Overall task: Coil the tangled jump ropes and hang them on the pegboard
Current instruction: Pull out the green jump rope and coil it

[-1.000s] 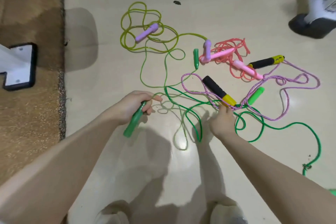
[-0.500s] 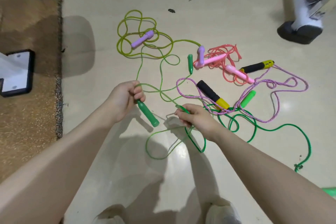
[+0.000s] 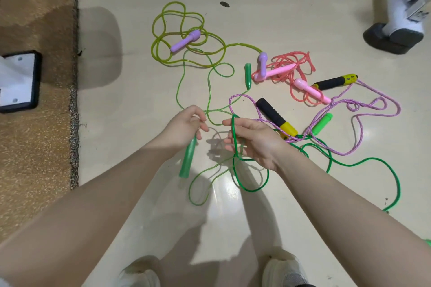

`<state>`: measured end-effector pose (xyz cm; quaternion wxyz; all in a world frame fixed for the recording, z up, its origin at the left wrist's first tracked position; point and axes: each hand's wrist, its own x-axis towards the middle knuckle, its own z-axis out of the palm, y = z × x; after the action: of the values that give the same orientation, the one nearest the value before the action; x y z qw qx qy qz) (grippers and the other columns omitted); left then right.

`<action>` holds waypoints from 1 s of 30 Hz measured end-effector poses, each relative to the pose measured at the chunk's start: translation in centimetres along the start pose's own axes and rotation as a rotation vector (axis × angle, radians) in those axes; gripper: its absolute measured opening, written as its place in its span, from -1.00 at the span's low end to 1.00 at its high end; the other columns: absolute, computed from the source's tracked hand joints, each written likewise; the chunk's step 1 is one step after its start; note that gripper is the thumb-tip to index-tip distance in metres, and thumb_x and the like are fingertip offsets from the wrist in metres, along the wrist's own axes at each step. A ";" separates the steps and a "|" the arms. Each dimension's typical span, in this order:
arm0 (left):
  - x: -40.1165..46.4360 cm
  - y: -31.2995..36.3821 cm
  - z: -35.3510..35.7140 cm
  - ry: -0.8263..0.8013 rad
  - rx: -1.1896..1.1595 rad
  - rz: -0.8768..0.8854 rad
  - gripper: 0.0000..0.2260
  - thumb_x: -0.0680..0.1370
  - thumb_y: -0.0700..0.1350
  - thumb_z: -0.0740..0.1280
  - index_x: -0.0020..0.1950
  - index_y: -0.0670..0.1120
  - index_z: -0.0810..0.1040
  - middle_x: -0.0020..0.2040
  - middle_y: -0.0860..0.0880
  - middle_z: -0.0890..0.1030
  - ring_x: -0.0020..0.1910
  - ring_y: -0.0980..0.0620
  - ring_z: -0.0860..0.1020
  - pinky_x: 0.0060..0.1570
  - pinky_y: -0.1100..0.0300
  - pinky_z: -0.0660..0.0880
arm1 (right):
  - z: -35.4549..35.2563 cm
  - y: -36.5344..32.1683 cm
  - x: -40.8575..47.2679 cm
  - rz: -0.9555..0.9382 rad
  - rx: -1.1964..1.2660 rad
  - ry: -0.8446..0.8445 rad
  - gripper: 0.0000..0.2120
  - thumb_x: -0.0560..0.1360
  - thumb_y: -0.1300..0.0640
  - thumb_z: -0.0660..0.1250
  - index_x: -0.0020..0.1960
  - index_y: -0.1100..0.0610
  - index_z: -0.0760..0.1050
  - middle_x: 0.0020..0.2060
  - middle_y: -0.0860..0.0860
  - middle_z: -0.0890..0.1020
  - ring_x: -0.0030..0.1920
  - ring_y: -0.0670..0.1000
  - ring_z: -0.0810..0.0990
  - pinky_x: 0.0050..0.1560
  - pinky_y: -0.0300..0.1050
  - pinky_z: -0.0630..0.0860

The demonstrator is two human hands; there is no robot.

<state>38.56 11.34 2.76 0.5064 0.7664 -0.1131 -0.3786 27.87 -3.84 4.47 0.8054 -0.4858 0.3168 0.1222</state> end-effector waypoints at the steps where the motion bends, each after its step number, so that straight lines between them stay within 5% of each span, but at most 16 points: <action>1: 0.0 0.5 0.4 -0.030 -0.026 -0.005 -0.77 0.56 -0.29 0.12 -0.19 -0.06 0.47 -0.23 -0.05 0.57 -0.37 0.03 0.44 -0.20 0.09 0.43 | 0.2 0.1 0.3 -0.027 -0.087 0.066 -0.89 0.54 0.26 0.26 0.04 0.19 0.52 -0.34 0.04 0.56 -0.29 -0.01 0.56 -0.16 -0.18 0.57; 6: -0.5 2.2 2.6 -0.212 -0.043 -0.091 -0.72 0.59 0.06 0.16 -0.16 -0.06 0.56 -0.18 0.01 0.55 -0.22 0.05 0.46 -0.12 0.18 0.38 | 0.4 0.5 0.6 -0.133 -0.665 0.201 -0.74 0.34 0.12 0.50 -0.06 0.09 0.48 -0.31 -0.04 0.34 -0.31 -0.06 0.33 -0.27 -0.18 0.26; 10: 0.1 1.4 3.1 -0.167 -0.053 -0.097 -0.83 0.44 -0.03 0.35 -0.26 -0.10 0.49 -0.29 -0.08 0.44 -0.28 -0.01 0.36 -0.24 0.19 0.30 | 0.3 -0.2 0.3 -0.231 -0.891 0.263 -0.77 0.34 0.07 0.49 -0.27 0.06 0.42 -0.43 -0.08 0.33 -0.40 -0.09 0.30 -0.36 -0.19 0.21; 13: 1.2 0.9 2.1 0.109 -0.023 -0.115 -0.78 0.49 -0.19 0.24 -0.36 -0.09 0.35 -0.33 -0.05 0.33 -0.36 0.02 0.27 -0.44 0.28 0.24 | -0.8 -1.5 0.2 -0.360 -0.597 0.404 -0.71 0.49 0.12 0.33 -0.39 0.13 0.43 -0.54 -0.11 0.32 -0.50 -0.14 0.27 -0.40 -0.25 0.20; 17: 2.8 -3.2 -0.7 0.317 -0.025 -0.268 -0.82 0.54 -0.14 0.19 -0.26 -0.13 0.38 -0.30 -0.12 0.39 -0.37 -0.03 0.29 -0.38 0.18 0.19 | -2.1 -3.5 -0.5 -0.240 -0.122 0.083 -0.45 0.58 0.14 0.10 -0.59 0.05 0.33 -0.60 -0.08 0.17 -0.55 -0.09 0.07 -0.49 -0.24 -0.03; 19: 3.1 -5.0 -1.5 0.346 -0.018 -0.347 -0.83 0.52 -0.10 0.17 -0.07 -0.18 0.48 -0.18 -0.16 0.45 -0.29 -0.07 0.36 -0.32 0.17 0.26 | -2.3 -3.7 -0.7 -0.178 -0.009 -0.024 -0.45 0.56 0.12 0.07 -0.62 0.05 0.31 -0.59 -0.08 0.17 -0.56 -0.11 0.08 -0.47 -0.23 -0.05; 21: 3.0 -5.5 -1.7 0.368 0.109 -0.360 -0.67 0.59 -0.10 0.13 0.34 -0.17 0.36 0.11 -0.14 0.45 -0.02 -0.12 0.47 -0.07 0.17 0.35 | -2.3 -3.5 -0.7 -0.117 0.019 -0.107 -0.50 0.50 0.06 0.12 -0.62 0.07 0.33 -0.60 -0.09 0.20 -0.58 -0.13 0.12 -0.47 -0.23 -0.07; 24: 1.9 -3.4 -0.8 0.132 0.034 -0.048 -0.63 0.62 0.03 0.09 0.41 -0.02 0.32 0.35 0.00 0.43 0.33 -0.01 0.41 0.36 0.17 0.25 | -2.0 -2.8 -0.5 -0.042 -0.148 -0.213 -0.54 0.47 0.05 0.16 -0.60 0.07 0.35 -0.59 -0.09 0.22 -0.57 -0.12 0.11 -0.46 -0.21 -0.05; 28: -0.1 0.4 2.0 -0.396 -0.191 0.064 -0.56 0.56 0.20 -0.05 0.18 0.02 0.49 0.04 -0.11 0.64 0.16 -0.01 0.54 0.25 0.15 0.38 | -1.3 -2.8 -0.7 -0.019 -0.239 -0.275 -0.57 0.47 0.06 0.19 -0.57 0.06 0.40 -0.56 -0.06 0.23 -0.55 -0.09 0.15 -0.44 -0.19 -0.03; 30: -0.5 1.3 3.1 -0.472 -0.216 0.095 -0.61 0.55 0.17 0.05 0.04 -0.08 0.51 -0.26 -0.11 0.57 -0.19 -0.07 0.52 0.00 0.17 0.43 | -1.3 -3.4 -0.6 -0.060 -0.131 -0.234 -0.64 0.44 0.10 0.22 -0.54 0.07 0.41 -0.55 -0.05 0.24 -0.58 -0.12 0.22 -0.47 -0.21 -0.01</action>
<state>36.31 8.93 3.50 0.5621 0.5921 -0.2229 -0.5327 28.60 -6.63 6.81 0.8066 -0.5293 0.1973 0.1742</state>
